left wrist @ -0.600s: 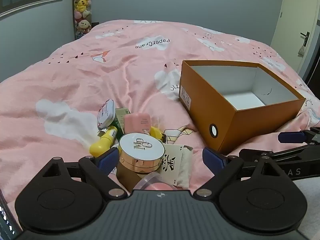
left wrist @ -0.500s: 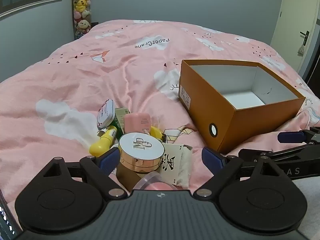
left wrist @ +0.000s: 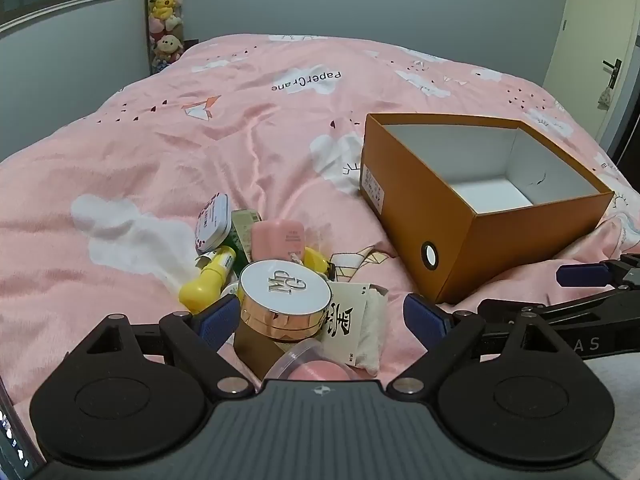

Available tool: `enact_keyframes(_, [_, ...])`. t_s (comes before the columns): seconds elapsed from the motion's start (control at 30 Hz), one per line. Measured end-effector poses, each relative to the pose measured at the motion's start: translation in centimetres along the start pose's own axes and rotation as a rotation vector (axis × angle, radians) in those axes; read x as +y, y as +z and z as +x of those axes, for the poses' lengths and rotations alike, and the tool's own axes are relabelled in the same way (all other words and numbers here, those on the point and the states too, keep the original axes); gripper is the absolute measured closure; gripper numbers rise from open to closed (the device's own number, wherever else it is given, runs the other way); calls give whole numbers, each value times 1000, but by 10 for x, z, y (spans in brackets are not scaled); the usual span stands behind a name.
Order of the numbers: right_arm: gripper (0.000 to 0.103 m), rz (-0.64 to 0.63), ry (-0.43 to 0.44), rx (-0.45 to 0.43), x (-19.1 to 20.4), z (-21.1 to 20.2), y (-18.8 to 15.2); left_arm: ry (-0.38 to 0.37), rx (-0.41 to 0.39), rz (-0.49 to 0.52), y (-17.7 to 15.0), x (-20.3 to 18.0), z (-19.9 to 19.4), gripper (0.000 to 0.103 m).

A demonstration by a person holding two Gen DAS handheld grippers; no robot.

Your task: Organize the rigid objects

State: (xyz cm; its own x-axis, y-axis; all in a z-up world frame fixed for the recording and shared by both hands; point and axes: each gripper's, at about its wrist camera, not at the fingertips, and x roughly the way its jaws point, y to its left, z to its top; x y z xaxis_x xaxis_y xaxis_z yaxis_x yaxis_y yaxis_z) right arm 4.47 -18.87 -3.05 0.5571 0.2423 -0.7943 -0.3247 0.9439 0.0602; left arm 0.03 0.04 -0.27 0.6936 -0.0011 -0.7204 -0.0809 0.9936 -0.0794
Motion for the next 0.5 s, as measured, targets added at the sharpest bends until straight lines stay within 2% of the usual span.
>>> enact_keyframes(0.5, [3,-2,-2,1,1,0,0,1,4,0,0,1,1,0])
